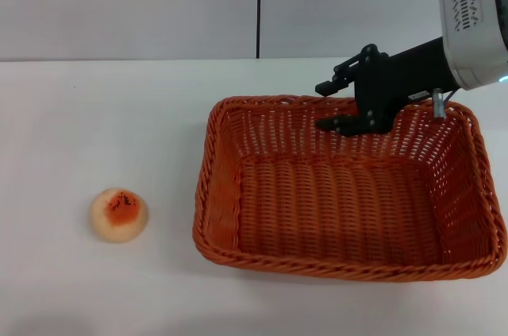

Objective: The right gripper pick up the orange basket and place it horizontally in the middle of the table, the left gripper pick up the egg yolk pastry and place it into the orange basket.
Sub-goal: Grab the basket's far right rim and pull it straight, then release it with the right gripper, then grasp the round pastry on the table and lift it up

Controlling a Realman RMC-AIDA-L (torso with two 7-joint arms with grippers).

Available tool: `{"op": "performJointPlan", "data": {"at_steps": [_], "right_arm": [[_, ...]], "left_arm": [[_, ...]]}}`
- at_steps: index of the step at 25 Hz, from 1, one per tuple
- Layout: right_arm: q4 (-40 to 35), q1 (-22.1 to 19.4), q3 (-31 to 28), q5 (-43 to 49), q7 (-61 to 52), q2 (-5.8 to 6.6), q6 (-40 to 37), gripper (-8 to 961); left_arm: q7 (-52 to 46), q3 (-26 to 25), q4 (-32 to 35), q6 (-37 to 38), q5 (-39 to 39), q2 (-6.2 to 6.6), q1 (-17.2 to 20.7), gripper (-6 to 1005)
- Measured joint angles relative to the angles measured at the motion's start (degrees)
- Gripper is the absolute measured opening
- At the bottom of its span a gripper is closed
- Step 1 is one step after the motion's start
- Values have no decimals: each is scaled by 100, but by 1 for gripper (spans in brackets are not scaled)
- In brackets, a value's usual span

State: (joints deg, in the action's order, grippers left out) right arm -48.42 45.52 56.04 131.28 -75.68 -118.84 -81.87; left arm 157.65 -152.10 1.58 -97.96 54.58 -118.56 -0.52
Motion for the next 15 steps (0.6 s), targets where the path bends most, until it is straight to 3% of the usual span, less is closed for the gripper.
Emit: {"op": "performJointPlan", "data": {"at_steps": [4,7,15], "right_arm": [[-214,-99,110,-96,-42,-20,-6,472],[-725,-454,226,-698,-74,-31,-112,554],[-2078,-2324,416,-4120,-36,-29,-154,580]], "left_arm": [[-12,39,0,41,0,6,0,666],[-45,297,-49,99,0,37,6,663],[-240,1831,-970,349,5,125,231,656]]}}
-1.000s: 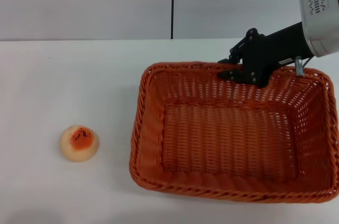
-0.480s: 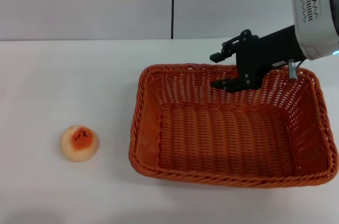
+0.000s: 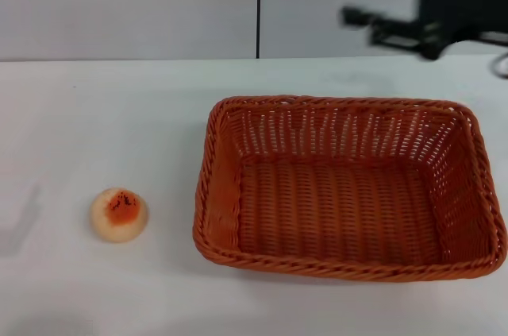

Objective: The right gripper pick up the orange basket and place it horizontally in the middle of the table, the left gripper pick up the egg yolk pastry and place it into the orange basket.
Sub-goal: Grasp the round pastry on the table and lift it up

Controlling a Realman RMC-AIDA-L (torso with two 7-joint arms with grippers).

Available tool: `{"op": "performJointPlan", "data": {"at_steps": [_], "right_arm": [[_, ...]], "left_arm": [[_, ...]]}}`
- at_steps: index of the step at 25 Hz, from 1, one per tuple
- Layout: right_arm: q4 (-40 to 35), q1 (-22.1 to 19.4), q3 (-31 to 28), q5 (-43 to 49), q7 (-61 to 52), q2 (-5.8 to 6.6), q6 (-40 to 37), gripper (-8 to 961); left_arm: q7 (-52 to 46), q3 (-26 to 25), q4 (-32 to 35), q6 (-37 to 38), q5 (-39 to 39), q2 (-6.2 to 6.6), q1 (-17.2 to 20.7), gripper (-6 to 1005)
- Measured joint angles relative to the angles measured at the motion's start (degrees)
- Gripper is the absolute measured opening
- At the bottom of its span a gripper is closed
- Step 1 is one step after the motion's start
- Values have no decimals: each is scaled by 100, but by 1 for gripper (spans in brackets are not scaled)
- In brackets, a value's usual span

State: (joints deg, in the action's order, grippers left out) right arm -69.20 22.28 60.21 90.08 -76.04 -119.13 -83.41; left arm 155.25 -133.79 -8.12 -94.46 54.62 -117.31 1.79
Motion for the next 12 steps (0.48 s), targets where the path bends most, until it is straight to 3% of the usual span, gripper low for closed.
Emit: {"op": "performJointPlan", "data": {"at_steps": [3,6,12], "right_arm": [[56,-666,2,-1237,298,-2,-50,580],[433,-1204,5,-2224,819,-15,-304,580],[1836,-1783,-62,-3753,1924,-18,-1232,579]], "left_arm": [[-269,557,-365,211,80,104,42,653],[-545,779,-605,510,406,180,-20,651],[-828,800,-1030,1141,1270,119,-250,645]]}}
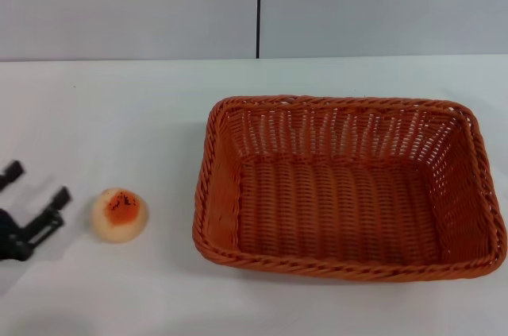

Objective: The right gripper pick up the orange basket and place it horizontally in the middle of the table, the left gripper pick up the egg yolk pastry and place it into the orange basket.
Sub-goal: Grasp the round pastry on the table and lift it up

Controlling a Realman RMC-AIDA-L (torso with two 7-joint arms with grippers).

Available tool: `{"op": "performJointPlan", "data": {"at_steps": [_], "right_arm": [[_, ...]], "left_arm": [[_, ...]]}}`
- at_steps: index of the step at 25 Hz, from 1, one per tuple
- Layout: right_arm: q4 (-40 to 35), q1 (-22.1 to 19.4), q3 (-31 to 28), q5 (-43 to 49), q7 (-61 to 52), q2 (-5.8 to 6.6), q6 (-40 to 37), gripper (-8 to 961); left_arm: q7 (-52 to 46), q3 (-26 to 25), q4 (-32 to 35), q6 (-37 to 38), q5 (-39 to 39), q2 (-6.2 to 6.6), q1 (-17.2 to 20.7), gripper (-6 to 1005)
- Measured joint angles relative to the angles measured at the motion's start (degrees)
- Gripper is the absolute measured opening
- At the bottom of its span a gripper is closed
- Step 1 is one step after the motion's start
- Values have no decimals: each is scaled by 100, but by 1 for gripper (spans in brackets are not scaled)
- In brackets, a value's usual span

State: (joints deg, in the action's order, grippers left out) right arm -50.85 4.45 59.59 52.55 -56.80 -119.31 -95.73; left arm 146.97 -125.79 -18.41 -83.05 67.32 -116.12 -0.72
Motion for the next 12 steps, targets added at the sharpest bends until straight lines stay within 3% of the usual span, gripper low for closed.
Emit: {"op": "performJointPlan", "data": {"at_steps": [4,12], "right_arm": [[778,-73,-213,-386,327,17,-495,580],[1026,-117,-616,-357,321,45,-739,580]], "left_arm": [[-231,3,-107,250,613,-38,-233,642],[-489,6,-228,294,1057,-137,-300,635]]}}
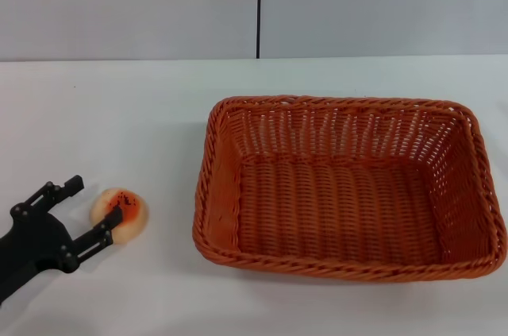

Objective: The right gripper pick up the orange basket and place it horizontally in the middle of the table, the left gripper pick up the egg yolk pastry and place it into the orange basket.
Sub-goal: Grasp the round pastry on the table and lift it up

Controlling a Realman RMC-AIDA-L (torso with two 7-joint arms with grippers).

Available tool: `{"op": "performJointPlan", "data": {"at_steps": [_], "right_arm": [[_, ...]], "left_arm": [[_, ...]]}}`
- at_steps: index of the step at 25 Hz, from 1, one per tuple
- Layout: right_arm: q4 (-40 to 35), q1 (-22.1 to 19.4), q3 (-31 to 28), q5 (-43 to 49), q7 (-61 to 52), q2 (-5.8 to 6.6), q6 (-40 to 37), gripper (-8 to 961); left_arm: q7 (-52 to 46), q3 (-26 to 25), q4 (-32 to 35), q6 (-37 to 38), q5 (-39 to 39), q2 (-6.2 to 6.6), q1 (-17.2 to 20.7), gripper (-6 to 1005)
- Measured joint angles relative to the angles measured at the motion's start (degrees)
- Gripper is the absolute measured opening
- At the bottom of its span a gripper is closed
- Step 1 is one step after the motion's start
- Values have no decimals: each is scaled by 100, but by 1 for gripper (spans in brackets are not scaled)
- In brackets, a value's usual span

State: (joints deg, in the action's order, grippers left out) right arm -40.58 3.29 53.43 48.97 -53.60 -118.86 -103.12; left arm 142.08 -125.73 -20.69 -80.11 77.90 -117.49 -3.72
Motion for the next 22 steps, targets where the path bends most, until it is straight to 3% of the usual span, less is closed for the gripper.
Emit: {"op": "performJointPlan", "data": {"at_steps": [22], "right_arm": [[151,7,-114,8,-13,17,-9,580]], "left_arm": [[9,25,67,249,288,-59,13,616]]}}
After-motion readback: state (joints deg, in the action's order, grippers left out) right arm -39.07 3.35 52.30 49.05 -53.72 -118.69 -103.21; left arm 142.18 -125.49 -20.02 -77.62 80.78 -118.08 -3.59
